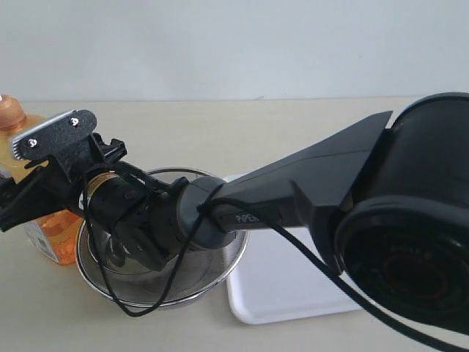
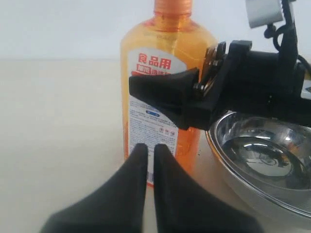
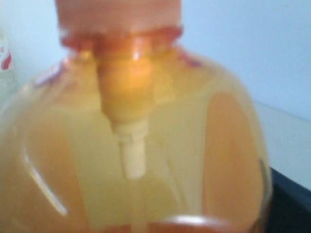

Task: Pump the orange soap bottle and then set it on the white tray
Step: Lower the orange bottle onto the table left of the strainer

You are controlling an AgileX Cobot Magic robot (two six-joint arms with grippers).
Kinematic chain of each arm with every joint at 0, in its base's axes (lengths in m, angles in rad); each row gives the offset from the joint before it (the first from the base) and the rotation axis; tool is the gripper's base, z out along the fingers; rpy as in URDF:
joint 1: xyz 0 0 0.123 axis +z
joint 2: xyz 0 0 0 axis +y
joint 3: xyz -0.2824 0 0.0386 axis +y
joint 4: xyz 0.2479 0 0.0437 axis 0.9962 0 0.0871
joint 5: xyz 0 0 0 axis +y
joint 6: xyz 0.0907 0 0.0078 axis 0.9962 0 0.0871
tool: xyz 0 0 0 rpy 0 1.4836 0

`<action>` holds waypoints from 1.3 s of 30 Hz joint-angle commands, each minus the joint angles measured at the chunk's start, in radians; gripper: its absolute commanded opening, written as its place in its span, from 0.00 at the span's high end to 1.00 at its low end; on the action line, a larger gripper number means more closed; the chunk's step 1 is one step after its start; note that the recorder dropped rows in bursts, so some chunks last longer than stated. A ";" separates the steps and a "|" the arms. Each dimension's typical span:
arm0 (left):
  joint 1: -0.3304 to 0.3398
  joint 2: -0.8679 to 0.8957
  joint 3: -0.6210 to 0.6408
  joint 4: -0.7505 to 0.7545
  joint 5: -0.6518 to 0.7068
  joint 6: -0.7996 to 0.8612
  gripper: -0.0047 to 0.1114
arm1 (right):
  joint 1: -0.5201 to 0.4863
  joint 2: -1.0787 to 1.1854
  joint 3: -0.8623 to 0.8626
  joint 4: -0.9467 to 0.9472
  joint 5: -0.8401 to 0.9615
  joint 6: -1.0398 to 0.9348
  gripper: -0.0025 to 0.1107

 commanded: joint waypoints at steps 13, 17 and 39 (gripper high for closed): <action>0.002 -0.003 0.003 -0.007 -0.002 -0.007 0.92 | 0.001 -0.053 -0.005 0.021 -0.023 -0.032 0.22; 0.002 -0.003 0.003 -0.007 -0.002 -0.007 0.92 | 0.001 -0.072 -0.005 0.035 -0.012 -0.030 0.22; 0.002 -0.003 0.003 -0.007 -0.002 -0.007 0.92 | 0.001 -0.191 -0.005 0.046 0.195 -0.031 0.22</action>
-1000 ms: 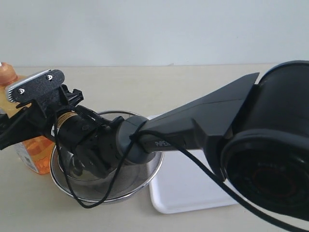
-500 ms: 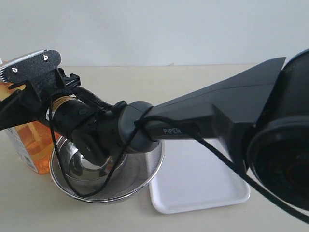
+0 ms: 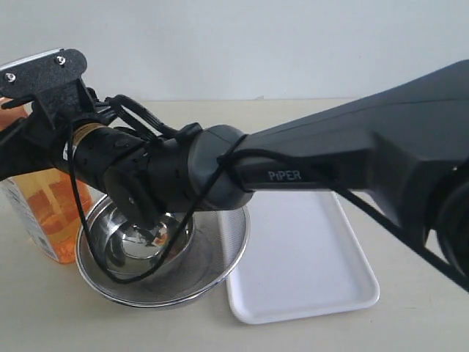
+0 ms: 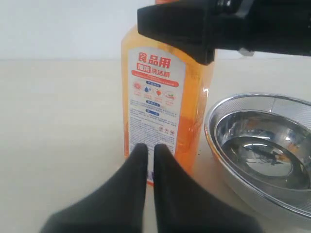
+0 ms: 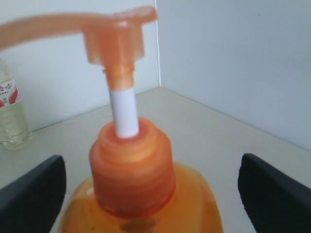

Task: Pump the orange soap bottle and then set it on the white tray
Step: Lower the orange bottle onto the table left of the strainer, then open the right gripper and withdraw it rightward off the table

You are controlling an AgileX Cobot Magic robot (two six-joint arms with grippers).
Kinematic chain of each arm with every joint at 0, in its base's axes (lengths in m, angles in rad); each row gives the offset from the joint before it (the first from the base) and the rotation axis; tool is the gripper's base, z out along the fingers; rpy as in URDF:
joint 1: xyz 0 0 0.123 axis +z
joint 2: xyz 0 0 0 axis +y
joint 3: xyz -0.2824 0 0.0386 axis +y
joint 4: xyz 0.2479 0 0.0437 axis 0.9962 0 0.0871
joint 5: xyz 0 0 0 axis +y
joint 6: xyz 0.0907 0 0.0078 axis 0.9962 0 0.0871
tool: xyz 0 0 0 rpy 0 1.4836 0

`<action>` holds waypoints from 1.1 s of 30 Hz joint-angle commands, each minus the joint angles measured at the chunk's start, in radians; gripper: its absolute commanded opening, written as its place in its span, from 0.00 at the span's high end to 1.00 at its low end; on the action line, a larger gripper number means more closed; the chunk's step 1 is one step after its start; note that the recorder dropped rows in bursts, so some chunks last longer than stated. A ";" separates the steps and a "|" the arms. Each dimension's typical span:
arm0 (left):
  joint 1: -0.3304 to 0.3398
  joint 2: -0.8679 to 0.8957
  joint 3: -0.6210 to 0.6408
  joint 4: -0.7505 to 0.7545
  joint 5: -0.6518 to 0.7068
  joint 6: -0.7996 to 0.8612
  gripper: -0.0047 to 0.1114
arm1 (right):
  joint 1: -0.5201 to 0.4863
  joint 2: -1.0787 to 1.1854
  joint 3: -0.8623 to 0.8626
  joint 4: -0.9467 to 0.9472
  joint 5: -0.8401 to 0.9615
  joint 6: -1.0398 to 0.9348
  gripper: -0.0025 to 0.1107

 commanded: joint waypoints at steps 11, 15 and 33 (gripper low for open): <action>0.002 -0.003 0.003 -0.007 -0.002 -0.007 0.92 | 0.000 -0.144 -0.005 0.006 0.198 -0.019 0.22; 0.002 -0.003 0.003 -0.007 -0.002 -0.007 0.92 | 0.000 -0.178 -0.005 0.006 0.297 -0.028 0.22; 0.002 -0.003 0.003 -0.007 -0.002 -0.007 0.92 | 0.000 -0.291 -0.005 0.000 0.604 -0.028 0.51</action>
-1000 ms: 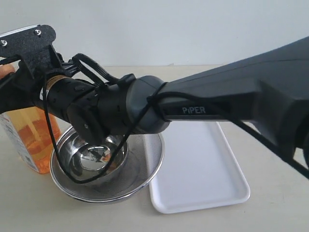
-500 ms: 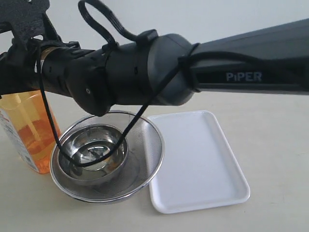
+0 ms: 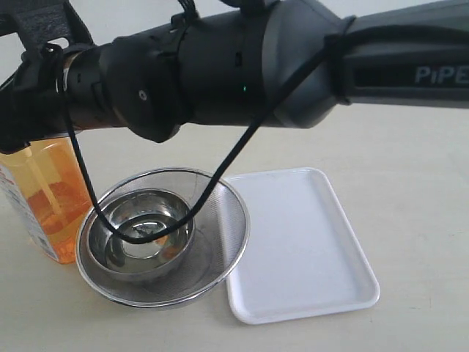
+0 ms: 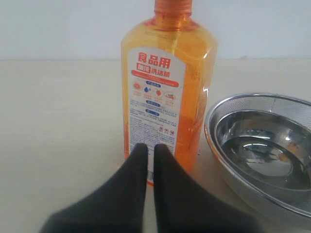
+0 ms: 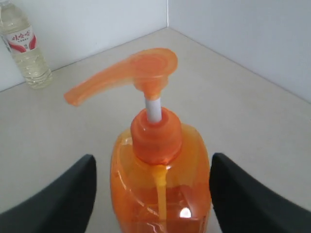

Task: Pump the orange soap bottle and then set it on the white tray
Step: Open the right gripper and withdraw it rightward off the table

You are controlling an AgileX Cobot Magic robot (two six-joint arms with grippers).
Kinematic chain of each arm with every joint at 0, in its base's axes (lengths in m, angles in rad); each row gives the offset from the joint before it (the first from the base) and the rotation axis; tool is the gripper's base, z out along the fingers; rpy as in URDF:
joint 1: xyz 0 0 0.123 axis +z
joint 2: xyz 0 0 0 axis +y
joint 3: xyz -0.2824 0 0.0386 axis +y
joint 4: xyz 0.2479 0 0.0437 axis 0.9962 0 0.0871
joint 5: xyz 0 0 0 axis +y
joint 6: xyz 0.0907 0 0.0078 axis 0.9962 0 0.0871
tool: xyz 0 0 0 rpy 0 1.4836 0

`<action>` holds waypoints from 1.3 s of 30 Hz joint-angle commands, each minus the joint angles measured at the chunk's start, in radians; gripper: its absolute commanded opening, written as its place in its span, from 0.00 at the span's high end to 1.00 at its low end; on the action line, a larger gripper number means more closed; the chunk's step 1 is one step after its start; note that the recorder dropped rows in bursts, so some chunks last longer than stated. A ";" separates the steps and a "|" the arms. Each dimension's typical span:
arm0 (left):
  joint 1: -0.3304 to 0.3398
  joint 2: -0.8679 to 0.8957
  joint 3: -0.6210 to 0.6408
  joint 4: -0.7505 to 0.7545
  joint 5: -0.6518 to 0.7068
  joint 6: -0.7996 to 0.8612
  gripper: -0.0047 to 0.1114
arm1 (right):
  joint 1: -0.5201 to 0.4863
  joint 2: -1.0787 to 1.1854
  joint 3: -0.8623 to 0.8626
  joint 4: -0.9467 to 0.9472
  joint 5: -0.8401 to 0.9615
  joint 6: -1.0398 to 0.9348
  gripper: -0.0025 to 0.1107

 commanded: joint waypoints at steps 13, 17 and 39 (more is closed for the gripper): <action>0.002 -0.003 0.003 -0.007 -0.002 -0.007 0.92 | 0.000 -0.089 -0.005 -0.055 0.232 -0.010 0.98; 0.002 -0.003 0.003 -0.007 -0.002 -0.007 0.92 | -0.003 -0.105 -0.005 -0.062 0.250 0.016 0.98; 0.002 -0.003 0.003 -0.007 -0.002 -0.007 0.92 | -0.022 -0.454 0.436 -0.097 0.149 0.061 0.98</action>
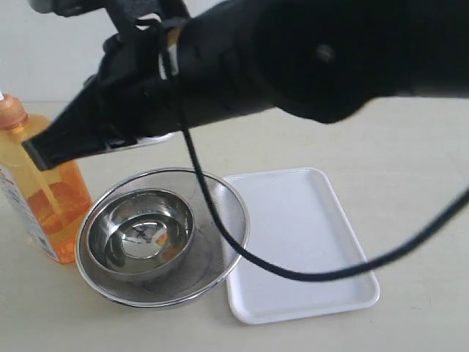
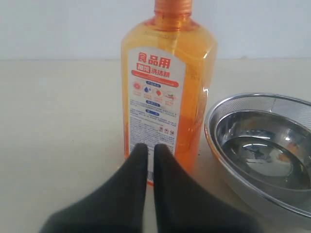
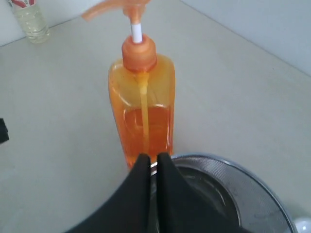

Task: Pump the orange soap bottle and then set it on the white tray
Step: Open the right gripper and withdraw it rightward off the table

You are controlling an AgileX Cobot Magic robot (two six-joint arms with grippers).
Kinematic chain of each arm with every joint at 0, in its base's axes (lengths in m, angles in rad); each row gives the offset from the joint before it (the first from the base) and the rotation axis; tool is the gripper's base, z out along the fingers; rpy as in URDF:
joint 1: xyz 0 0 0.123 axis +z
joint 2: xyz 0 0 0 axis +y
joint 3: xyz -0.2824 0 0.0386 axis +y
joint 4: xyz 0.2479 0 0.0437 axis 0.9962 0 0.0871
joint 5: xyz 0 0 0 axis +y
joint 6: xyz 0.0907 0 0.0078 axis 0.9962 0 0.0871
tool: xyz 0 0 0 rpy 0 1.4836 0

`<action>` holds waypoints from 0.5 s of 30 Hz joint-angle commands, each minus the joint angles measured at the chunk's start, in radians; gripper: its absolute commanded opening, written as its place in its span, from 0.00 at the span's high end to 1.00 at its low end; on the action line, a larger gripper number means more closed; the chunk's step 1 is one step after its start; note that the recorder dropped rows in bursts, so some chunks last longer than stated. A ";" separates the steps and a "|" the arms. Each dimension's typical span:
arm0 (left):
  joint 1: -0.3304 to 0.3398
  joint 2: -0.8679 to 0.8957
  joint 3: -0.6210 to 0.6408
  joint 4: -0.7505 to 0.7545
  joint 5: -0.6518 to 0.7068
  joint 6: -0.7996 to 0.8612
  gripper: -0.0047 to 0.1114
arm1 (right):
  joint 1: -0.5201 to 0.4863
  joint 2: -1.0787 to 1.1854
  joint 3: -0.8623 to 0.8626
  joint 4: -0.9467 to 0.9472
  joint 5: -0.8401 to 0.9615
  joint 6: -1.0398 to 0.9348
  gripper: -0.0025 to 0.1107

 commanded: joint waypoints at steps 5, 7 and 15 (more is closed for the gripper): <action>0.002 -0.003 0.003 -0.007 -0.002 -0.007 0.92 | -0.006 -0.204 0.275 -0.008 -0.036 0.020 0.98; 0.002 -0.003 0.003 -0.007 -0.002 -0.007 0.92 | -0.006 -0.240 0.309 -0.008 0.027 0.035 0.98; 0.002 -0.003 0.003 -0.007 -0.002 -0.007 0.92 | -0.006 -0.280 0.318 -0.019 0.061 0.037 0.98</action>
